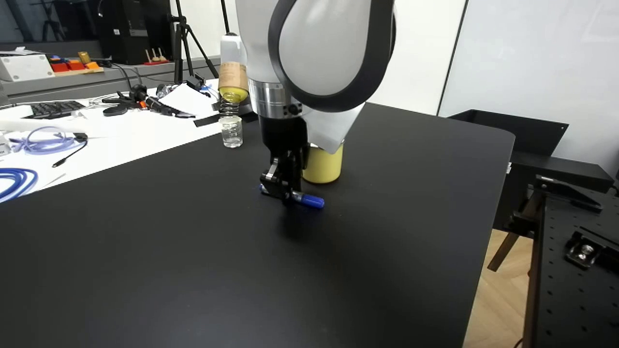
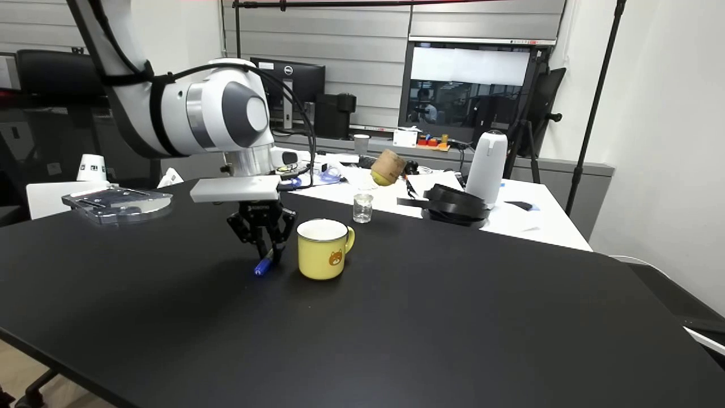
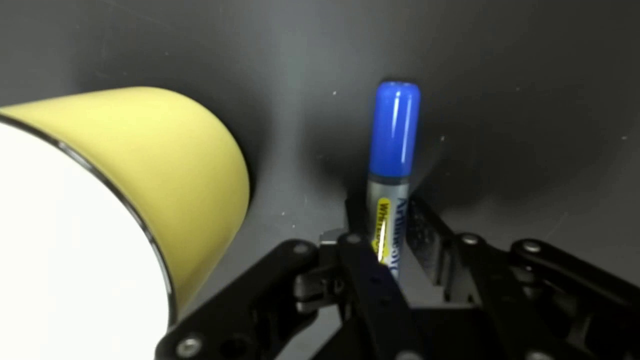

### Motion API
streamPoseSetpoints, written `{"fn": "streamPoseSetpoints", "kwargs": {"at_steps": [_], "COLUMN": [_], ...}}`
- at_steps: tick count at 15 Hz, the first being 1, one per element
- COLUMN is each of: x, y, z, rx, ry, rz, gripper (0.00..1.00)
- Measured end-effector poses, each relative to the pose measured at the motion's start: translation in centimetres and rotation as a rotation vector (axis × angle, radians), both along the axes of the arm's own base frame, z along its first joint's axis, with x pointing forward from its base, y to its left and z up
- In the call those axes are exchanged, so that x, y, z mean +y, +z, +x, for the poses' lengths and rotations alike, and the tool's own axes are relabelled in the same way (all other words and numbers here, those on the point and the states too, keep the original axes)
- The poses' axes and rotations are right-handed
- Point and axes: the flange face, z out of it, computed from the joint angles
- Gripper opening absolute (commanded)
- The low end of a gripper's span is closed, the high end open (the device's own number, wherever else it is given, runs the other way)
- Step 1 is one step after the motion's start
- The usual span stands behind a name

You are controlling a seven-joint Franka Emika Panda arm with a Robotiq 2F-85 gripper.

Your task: Put the marker in the mug, put it back on the table, and then put it in the mug again

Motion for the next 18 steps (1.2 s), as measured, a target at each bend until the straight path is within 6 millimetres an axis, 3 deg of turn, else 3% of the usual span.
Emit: {"fn": "streamPoseSetpoints", "kwargs": {"at_steps": [5,8,18], "x": [0.3,0.2,-3.4], "y": [0.3,2.0,15.2], "z": [0.1,0.5,2.0], "rx": [-0.004,-0.020,-0.139], "ry": [0.001,-0.004,-0.124], "rz": [0.004,0.004,-0.077], "gripper": [0.05,0.05,0.05]}}
